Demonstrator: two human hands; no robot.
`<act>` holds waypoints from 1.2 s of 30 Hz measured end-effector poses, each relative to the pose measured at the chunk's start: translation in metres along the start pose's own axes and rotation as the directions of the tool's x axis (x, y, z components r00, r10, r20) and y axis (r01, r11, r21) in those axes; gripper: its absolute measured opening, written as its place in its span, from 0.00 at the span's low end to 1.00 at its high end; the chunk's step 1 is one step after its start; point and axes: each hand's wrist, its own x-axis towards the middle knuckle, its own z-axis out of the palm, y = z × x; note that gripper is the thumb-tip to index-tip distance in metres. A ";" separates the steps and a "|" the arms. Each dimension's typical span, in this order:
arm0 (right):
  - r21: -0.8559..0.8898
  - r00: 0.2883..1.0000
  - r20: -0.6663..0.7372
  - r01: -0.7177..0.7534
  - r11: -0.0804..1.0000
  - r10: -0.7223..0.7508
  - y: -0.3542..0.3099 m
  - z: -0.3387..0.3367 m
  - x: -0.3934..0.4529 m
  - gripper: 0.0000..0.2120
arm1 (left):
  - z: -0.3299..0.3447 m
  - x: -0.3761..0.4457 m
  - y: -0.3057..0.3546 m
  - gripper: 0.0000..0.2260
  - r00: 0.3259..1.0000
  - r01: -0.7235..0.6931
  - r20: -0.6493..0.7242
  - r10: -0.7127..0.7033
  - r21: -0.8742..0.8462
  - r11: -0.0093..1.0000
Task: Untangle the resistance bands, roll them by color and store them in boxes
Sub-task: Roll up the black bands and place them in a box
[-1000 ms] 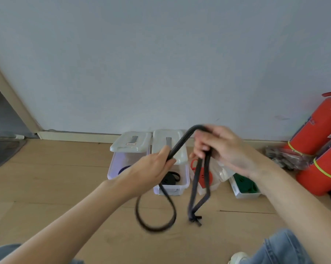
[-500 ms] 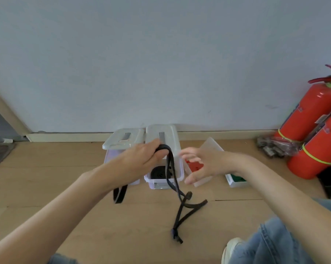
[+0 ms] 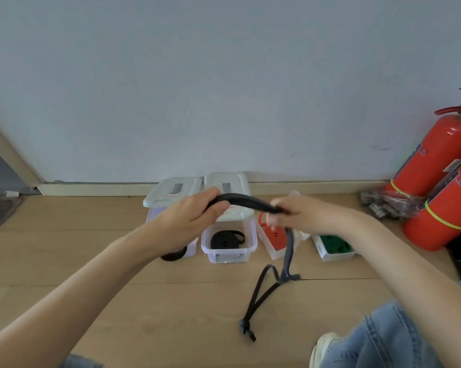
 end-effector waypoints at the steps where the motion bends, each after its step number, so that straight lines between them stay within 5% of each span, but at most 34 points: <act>1: -0.034 0.995 0.095 -0.015 0.999 0.018 -0.001 0.005 0.000 0.09 | 0.000 0.001 0.003 0.12 0.999 -0.033 0.001 0.033 0.042 0.999; 4: 0.260 0.990 0.090 0.077 0.962 -0.104 -0.013 0.009 -0.002 0.31 | 0.011 0.000 0.012 0.12 0.988 -0.119 0.113 0.109 0.093 0.989; 8: 0.333 0.966 -0.113 0.258 0.907 -0.233 -0.020 0.002 -0.004 0.04 | 0.013 0.000 0.006 0.12 0.985 -0.026 0.169 0.029 -0.021 0.999; 12: 0.207 0.965 -0.223 0.185 0.961 -0.137 -0.005 -0.007 -0.003 0.04 | -0.001 -0.004 -0.007 0.12 0.976 0.116 0.190 -0.105 -0.052 0.992; 15: 0.052 0.994 -0.020 0.109 0.993 -0.108 -0.001 0.001 0.001 0.06 | -0.002 -0.003 -0.001 0.13 0.988 0.098 0.123 -0.091 -0.054 0.994; 19: 0.387 0.978 -0.020 0.201 0.900 -0.210 -0.018 0.014 0.001 0.25 | 0.009 -0.002 0.012 0.13 0.981 -0.002 0.196 0.006 -0.018 1.000; 23: 0.467 0.943 -0.196 0.332 0.820 -0.270 -0.029 0.006 -0.004 0.15 | 0.006 0.000 0.012 0.13 0.973 0.159 0.208 -0.101 -0.284 0.946; 27: 0.364 0.941 -0.188 0.332 0.870 -0.280 -0.030 0.000 -0.009 0.10 | -0.001 0.001 0.009 0.17 0.952 0.298 0.218 -0.214 -0.505 0.810; 33: 0.222 0.866 -0.386 0.422 0.879 -0.318 -0.032 0.008 -0.004 0.06 | -0.002 0.003 0.011 0.04 0.921 0.389 0.287 -0.262 -0.691 0.610; 36: 0.197 0.816 -0.489 0.448 0.872 -0.309 -0.029 0.007 -0.005 0.04 | -0.006 0.001 0.011 0.06 0.932 0.360 0.281 -0.227 -0.672 0.647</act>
